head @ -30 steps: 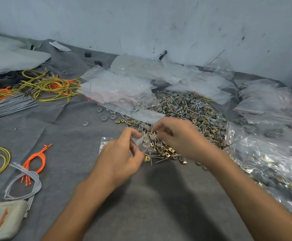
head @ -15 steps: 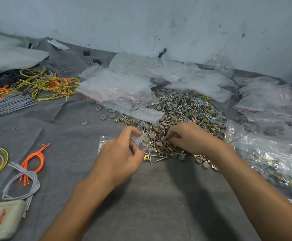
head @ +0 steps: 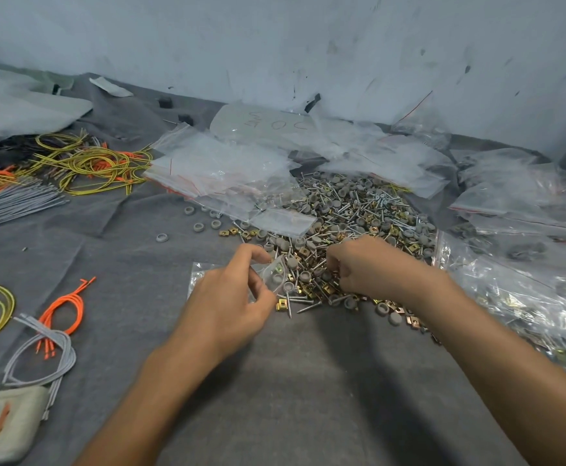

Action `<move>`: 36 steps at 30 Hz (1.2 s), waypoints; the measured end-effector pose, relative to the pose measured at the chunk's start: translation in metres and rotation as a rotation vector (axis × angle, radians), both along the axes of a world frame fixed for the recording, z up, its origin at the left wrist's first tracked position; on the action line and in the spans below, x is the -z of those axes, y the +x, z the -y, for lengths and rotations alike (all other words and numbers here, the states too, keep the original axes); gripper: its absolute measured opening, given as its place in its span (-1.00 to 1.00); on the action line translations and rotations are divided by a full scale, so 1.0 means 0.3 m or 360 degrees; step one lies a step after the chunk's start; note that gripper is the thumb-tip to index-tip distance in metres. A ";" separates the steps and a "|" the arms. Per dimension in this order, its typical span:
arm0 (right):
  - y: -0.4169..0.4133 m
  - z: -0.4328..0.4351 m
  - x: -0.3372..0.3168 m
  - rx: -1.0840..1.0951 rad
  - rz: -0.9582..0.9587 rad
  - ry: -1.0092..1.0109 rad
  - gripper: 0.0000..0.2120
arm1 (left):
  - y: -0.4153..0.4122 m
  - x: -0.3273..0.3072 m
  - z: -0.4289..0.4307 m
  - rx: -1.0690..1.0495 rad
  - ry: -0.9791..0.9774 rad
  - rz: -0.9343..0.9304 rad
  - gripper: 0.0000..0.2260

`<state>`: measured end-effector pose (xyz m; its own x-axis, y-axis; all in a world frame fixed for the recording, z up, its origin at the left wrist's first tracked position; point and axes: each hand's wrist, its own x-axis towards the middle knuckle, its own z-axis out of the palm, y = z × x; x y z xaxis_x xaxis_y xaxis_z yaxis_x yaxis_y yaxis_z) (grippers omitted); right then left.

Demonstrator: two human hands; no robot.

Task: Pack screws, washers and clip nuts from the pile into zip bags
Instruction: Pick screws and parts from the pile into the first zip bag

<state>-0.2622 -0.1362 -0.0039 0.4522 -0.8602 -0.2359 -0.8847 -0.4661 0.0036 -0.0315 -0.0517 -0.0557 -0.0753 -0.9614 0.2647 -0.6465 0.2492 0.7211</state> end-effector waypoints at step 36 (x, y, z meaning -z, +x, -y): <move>0.179 -0.157 0.077 0.0002 0.0350 -0.0188 -0.73 | 0.005 0.012 0.014 -0.0096 -0.0083 -0.0023 -0.68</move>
